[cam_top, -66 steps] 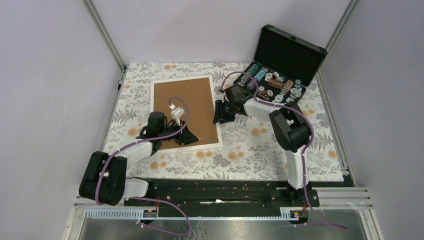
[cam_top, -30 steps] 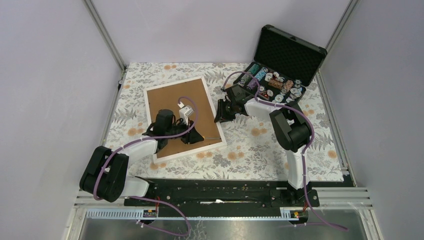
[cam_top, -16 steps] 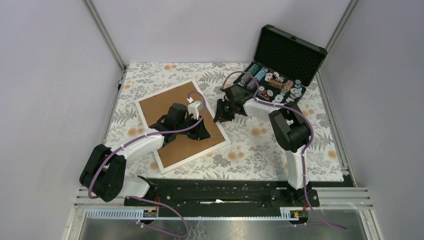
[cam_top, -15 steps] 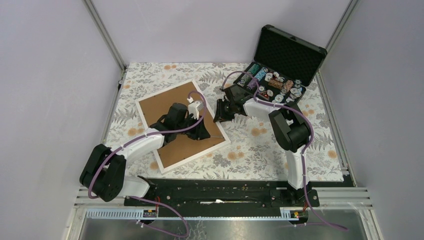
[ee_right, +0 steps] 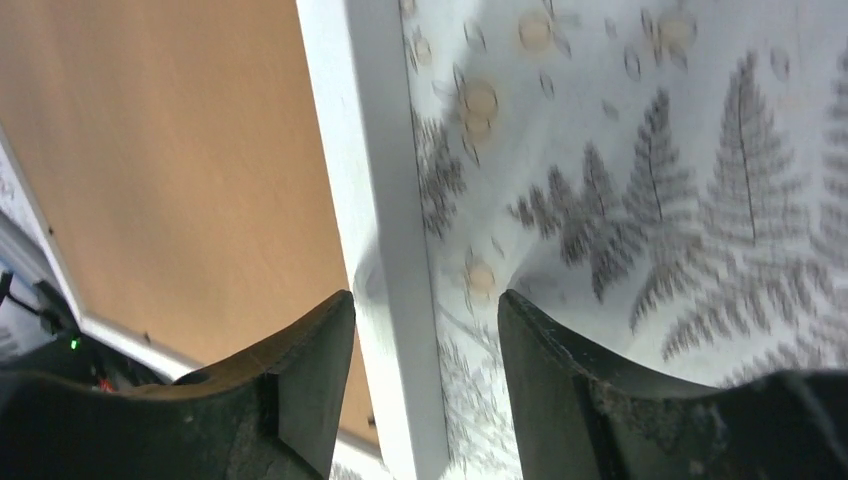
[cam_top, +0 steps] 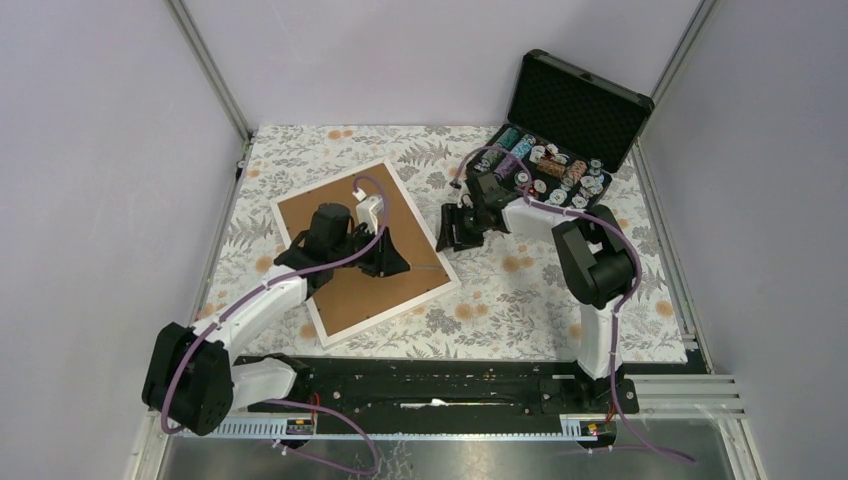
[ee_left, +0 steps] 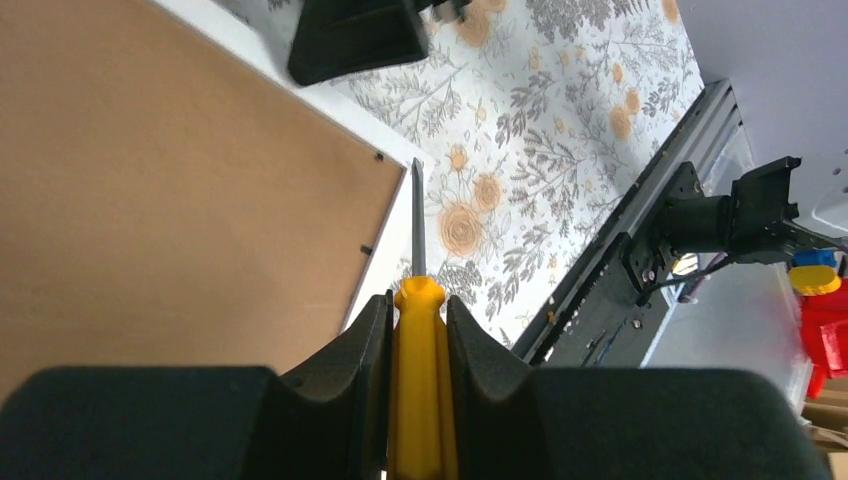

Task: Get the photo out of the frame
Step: Release the photo frame item from the photo frame.

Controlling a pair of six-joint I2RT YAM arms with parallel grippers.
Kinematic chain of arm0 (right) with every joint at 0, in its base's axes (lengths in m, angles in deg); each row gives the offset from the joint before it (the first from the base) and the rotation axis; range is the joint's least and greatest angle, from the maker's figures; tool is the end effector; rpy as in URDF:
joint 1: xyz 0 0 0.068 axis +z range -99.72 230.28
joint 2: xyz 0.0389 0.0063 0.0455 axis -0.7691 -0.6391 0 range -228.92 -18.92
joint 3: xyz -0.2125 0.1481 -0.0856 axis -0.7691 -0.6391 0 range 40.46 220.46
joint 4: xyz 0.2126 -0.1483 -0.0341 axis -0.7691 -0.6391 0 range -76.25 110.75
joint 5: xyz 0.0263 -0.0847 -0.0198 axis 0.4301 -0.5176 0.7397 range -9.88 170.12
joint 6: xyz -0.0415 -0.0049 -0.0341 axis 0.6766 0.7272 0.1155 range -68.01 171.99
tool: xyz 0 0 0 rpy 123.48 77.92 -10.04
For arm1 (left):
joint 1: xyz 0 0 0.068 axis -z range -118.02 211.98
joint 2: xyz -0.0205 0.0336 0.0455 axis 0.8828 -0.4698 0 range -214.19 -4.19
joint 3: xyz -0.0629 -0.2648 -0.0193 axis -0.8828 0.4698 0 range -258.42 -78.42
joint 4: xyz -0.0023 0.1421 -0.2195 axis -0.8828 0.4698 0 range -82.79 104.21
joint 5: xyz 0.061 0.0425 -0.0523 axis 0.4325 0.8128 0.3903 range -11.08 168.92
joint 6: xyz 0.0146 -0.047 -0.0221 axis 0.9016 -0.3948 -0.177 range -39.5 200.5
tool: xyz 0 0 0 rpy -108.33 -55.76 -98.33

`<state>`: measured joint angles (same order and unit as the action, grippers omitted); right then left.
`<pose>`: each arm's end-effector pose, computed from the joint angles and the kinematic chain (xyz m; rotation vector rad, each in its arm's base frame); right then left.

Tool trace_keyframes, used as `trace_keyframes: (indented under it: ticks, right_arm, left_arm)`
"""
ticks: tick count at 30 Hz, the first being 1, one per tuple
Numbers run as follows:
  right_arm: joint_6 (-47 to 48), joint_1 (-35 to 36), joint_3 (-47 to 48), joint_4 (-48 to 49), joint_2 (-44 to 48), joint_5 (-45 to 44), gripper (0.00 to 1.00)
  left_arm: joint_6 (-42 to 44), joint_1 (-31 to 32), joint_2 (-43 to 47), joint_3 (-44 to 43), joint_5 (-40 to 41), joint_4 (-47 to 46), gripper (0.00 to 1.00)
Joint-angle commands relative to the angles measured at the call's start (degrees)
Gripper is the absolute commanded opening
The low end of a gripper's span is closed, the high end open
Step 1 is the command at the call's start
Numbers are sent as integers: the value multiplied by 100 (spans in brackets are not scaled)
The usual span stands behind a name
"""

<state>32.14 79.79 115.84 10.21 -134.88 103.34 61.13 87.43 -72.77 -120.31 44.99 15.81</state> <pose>0.3652 0.2229 0.1540 -0.4004 2.5341 0.8549 0.2208 -0.1272 0.2430 0.4732 2.2248 -1.0767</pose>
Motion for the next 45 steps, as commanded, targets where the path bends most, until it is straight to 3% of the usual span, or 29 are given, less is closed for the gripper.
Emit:
trace_keyframes:
  ticks: [1, 14, 22, 25, 33, 39, 45]
  right_arm:
    - [289, -98, -570, -151, 564, 619, 62]
    - [-112, 287, -1029, 177, 423, 566, 46]
    - [-633, 465, -940, 352, 193, 271, 17]
    - [-930, 460, -872, 345, 117, -65, 0]
    - [-1681, 453, -319, 257, -373, -242, 0]
    - [-2005, 496, -101, 509, -493, -20, 0]
    - [-1932, 503, -538, 780, -301, -222, 0]
  left_arm:
    - [-516, -40, 239, 499, -206, -471, 0]
    - [-767, -56, -30, 1073, -284, -1177, 0]
    - [-617, -169, -242, 1046, -309, -1172, 0]
    - [-500, -458, -128, 919, -523, -1095, 0]
    - [110, -1319, 600, 717, -574, -146, 0]
    - [-233, -1363, 430, 985, -591, -699, 0]
    - [-56, -1543, -148, 842, -918, -983, 0]
